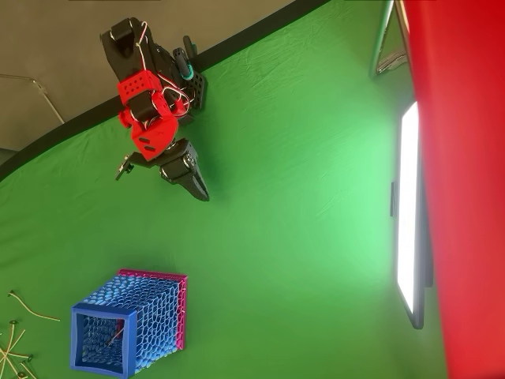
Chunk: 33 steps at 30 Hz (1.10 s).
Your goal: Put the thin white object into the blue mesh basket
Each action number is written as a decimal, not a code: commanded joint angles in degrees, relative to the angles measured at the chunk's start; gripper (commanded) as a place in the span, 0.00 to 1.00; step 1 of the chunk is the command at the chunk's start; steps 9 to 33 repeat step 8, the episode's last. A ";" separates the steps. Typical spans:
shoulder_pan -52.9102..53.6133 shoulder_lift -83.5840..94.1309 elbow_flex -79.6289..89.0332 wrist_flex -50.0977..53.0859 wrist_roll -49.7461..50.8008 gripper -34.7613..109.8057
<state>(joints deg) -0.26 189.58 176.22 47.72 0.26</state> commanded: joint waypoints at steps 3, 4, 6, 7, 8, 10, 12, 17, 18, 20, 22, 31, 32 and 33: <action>-0.18 0.88 0.44 1.32 0.62 0.25; -0.18 0.88 0.44 1.41 0.79 0.25; -0.18 0.88 0.44 1.58 1.41 0.26; -0.26 0.88 0.44 1.58 1.41 0.26; -0.26 0.88 0.44 1.67 1.49 0.25; -0.26 0.88 0.44 1.67 1.49 0.25; -0.26 0.88 0.44 1.67 1.49 0.25; -0.26 0.88 0.44 1.67 1.49 0.25; -0.26 0.88 0.44 1.67 1.49 0.25; -0.26 0.88 0.44 1.67 1.49 0.25; -0.26 0.88 0.44 1.67 1.49 0.25; -0.26 0.88 0.44 1.67 1.49 0.25; -0.26 0.88 0.44 1.67 1.49 0.25; -0.26 0.88 0.44 1.67 1.49 0.25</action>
